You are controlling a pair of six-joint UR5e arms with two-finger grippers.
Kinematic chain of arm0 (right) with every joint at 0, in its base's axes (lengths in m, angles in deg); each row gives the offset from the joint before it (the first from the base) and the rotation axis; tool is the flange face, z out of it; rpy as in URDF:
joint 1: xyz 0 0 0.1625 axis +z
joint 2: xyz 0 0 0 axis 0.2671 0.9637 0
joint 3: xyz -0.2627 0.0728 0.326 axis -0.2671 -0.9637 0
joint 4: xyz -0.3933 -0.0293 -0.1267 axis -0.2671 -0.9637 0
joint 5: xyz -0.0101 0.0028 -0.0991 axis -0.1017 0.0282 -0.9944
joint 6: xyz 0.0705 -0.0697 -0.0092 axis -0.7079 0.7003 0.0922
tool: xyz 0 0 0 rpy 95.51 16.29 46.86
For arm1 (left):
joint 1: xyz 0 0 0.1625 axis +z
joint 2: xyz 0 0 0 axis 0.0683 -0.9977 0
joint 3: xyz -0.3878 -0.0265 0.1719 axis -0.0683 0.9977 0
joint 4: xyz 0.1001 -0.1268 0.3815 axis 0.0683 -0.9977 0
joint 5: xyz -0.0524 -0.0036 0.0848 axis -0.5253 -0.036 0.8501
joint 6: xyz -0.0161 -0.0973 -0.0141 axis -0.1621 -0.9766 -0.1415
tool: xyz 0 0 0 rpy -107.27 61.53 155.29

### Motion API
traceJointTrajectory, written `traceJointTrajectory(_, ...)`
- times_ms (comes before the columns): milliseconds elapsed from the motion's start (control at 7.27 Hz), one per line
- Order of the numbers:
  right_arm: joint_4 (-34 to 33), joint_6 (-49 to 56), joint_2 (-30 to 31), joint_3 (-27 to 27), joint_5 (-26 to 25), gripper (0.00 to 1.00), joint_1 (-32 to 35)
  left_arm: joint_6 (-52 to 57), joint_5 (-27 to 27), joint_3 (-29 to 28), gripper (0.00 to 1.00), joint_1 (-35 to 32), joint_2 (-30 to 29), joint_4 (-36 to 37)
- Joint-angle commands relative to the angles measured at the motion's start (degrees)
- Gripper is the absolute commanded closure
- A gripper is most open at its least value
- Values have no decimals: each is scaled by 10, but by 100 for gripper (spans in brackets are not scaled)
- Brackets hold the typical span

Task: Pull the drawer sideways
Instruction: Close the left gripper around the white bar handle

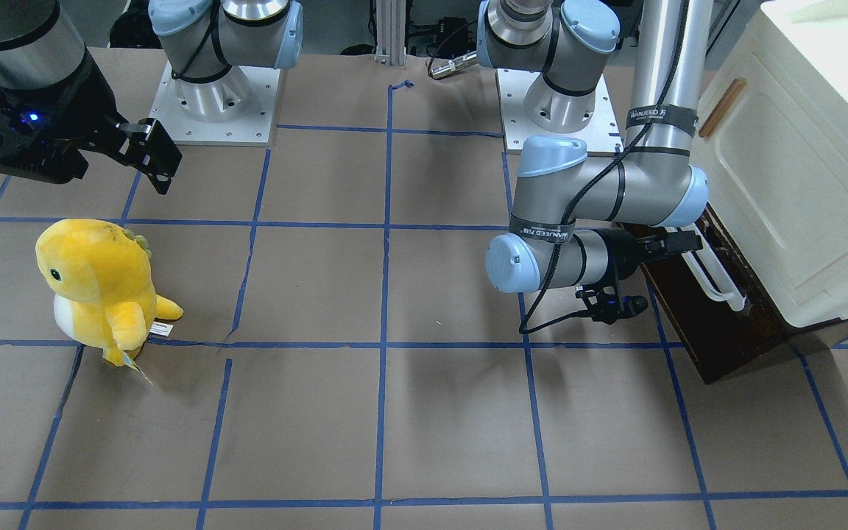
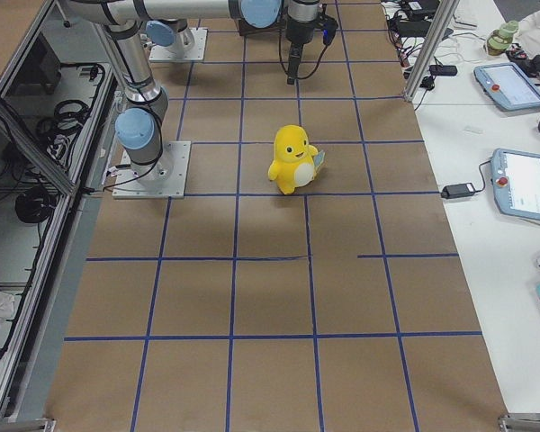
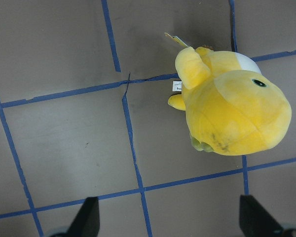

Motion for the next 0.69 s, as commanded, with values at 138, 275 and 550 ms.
traceJointTrajectory(138, 0, 0, 0, 0, 0, 0, 0, -7, 30, 1, 10, 4, -10, -18)
traceJointTrajectory(275, 0, 0, 0, 0, 0, 0, 0, -7, 44, 2, 15, 4, -10, -34)
traceJointTrajectory(550, 0, 0, 0, 0, 0, 0, -1, -18, 44, 2, 20, 5, -10, -36)
